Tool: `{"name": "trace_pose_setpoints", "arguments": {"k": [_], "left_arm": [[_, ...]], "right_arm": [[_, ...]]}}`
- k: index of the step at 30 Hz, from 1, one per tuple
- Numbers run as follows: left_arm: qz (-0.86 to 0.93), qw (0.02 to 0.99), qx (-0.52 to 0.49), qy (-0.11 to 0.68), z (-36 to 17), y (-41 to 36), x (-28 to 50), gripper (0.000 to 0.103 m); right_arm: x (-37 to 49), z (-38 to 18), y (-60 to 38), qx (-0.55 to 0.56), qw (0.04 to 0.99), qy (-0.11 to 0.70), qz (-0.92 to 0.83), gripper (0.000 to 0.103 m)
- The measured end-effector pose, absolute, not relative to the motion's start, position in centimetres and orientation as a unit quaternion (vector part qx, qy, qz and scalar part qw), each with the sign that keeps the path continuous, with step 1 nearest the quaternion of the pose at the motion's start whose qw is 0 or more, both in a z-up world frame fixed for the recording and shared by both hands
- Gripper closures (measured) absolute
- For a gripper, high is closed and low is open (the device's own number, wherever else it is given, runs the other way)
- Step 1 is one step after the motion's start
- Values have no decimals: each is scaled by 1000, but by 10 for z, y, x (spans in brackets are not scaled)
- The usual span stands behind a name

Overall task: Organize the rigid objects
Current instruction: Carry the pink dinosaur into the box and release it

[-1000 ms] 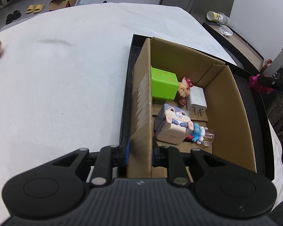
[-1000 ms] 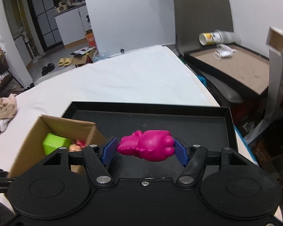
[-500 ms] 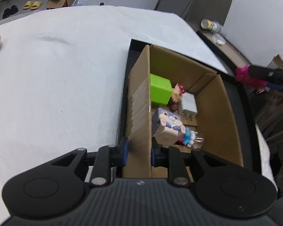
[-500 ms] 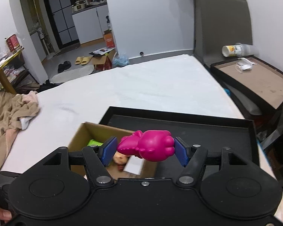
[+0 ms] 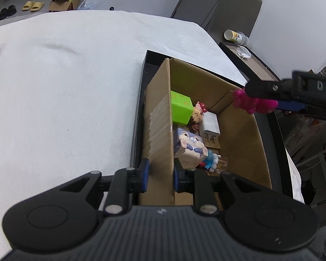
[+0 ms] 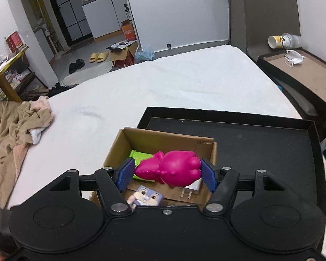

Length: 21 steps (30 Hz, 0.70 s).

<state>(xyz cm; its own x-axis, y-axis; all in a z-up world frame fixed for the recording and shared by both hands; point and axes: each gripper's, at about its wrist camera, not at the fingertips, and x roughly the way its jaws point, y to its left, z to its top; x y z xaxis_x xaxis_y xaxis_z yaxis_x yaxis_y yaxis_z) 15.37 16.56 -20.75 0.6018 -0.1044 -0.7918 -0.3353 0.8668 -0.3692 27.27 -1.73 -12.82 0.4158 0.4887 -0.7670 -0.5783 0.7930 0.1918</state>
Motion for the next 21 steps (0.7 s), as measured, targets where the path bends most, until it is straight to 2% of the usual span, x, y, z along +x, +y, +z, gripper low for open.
{"name": "trace_pose_setpoints", "arguments": {"k": [2,5,16,21], "left_arm": [[66,859,-253,440,-208,167,153,83],[63,859,-253,440,-208,169,151,82],[55,861,-256,436,-209,172,150,82],[55,861,-255,436,-209,173,149,82]], "right_arm": [[273,-129,-14,-43,840,441,313,38],[274,-133,-9,-40,836,457,301,30],[271,-131,-23,-35,836,464,292,30],[270,-127,-34,-27,839,462,288,25]]}}
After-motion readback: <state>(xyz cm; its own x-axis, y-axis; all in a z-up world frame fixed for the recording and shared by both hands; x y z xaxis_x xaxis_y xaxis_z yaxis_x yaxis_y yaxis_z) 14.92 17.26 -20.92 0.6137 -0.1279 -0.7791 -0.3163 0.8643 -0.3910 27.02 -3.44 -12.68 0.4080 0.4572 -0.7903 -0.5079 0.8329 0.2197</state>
